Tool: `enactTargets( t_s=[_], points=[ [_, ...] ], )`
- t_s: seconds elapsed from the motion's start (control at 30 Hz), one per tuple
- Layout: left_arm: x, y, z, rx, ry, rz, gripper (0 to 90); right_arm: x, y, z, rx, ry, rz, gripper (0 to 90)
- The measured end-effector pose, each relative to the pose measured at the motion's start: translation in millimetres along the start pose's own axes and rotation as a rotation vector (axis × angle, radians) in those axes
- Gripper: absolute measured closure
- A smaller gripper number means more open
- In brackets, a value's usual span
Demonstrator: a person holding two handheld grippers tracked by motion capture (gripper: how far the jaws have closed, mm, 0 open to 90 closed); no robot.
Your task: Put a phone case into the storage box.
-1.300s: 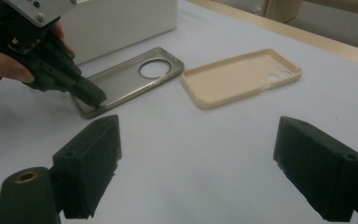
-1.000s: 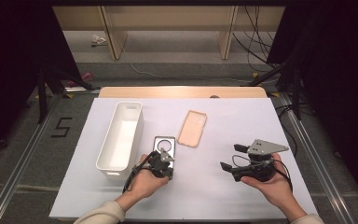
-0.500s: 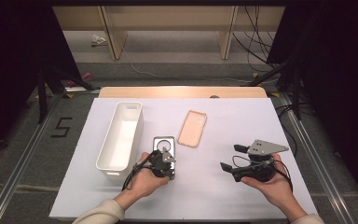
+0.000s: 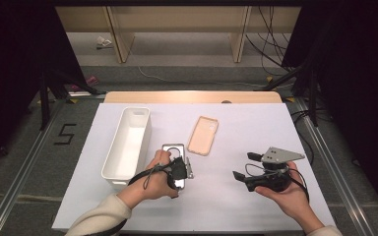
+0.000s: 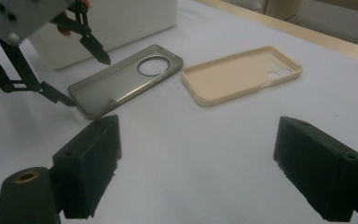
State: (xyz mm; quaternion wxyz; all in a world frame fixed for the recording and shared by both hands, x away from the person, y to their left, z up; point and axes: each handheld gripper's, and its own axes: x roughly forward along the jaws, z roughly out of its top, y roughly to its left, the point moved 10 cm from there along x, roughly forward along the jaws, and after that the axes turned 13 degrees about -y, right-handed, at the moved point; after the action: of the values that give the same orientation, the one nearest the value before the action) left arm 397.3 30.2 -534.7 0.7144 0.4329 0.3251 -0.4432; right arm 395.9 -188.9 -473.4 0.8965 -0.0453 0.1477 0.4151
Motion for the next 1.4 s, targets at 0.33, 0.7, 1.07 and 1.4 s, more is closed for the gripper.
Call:
enactTargets(
  t_s=[0.33, 0.7, 1.07, 1.4],
  points=[
    [9.8, -6.9, -7.9, 0.088, 0.072, -0.047, 30.0, 0.1, 0.4, -0.3, -0.001, 0.001, 0.003, 15.7],
    [8.6, -1.6, -15.3, 0.122, 0.100, -0.042, 32.8, 0.3, 0.5, -0.2, 0.000, 0.001, 0.002, 15.6],
    [12.7, -4.0, -17.9, 0.131, 0.097, -0.071, 36.8, 0.1, 0.6, -0.3, 0.001, 0.001, 0.003, 15.6],
    [11.9, -7.6, -18.2, 0.138, 0.108, -0.136, 46.9, -0.1, 0.6, 0.0, 0.001, 0.000, 0.003, 15.6]
  ],
)
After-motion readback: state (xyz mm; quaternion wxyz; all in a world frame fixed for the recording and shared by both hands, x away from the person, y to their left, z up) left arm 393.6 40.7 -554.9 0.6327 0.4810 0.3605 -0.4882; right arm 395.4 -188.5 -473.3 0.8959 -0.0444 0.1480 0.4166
